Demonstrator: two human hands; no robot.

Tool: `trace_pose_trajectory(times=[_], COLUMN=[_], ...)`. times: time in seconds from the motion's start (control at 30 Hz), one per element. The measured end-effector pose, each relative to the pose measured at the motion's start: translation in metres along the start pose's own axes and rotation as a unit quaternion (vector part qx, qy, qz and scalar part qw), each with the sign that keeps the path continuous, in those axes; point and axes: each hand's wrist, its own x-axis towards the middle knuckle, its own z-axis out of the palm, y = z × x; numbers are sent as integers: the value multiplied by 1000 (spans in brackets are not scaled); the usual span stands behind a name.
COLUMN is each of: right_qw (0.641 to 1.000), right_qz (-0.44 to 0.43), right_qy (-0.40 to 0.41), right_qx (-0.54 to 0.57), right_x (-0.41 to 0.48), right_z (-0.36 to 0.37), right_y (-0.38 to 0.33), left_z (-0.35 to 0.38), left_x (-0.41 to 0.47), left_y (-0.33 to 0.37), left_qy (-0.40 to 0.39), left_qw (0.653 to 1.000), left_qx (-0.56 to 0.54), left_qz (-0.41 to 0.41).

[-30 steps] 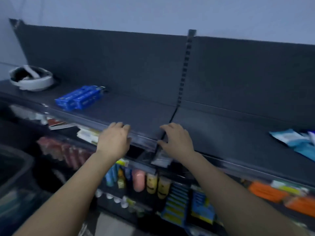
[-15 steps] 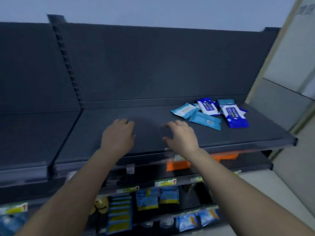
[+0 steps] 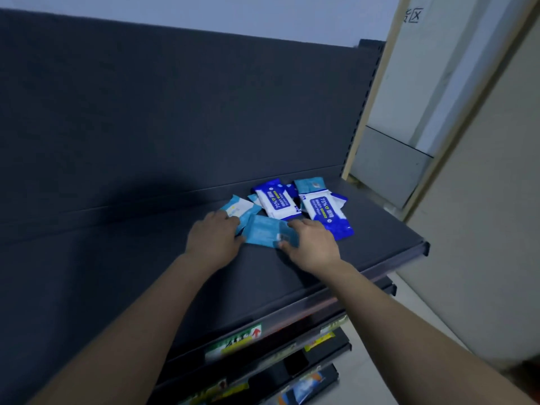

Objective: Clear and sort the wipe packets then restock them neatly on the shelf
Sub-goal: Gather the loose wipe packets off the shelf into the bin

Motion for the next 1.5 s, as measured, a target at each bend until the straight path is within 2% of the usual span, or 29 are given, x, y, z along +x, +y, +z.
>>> trace_pose_trajectory(times=[0.13,0.23,0.3,0.4,0.43,0.6,0.7,0.83,0.9,0.97,1.1,1.27,1.5], right_qw=[998,998,998,994,995,995,994,983,977,974,971,960,915], right_qz=[-25,-23,-9,-10,-17,19,64,97,109,115,71,-14,-112], right_qy=[-59,-61,-66,-106,-94,82,54,-2,-9,-12,-29,2,24], right_qx=[13,-4,-7,-7,5,56,69,153,182,196,226,280,386], right_x=[26,39,49,63,66,77,85,86,87,90,94,93,65], right_z=[13,20,13,0,-3,-14,-21,-20,-19,-20,-16,-13,-11], right_y=[9,13,14,15,16,47,74,97,101,101,99,80,24], left_z=[18,26,25,17,16,9,6,24,30,33,30,19,-7], left_x=[37,51,63,81,84,102,123,134,132,129,118,96,30], left_y=[4,-1,-4,-6,-6,26,57,83,89,91,99,96,70], left_qy=[-40,-85,-90,-106,-104,29,46,-36,-29,6,46,136,277], left_qw=[997,989,981,947,939,910,909,922,911,890,819,765,688], left_qx=[8,-10,-60,-176,-201,-344,-361,-297,-315,-368,-480,-515,-543], left_qz=[-60,-120,-160,-246,-259,-230,-204,-247,-265,-268,-310,-363,-395])
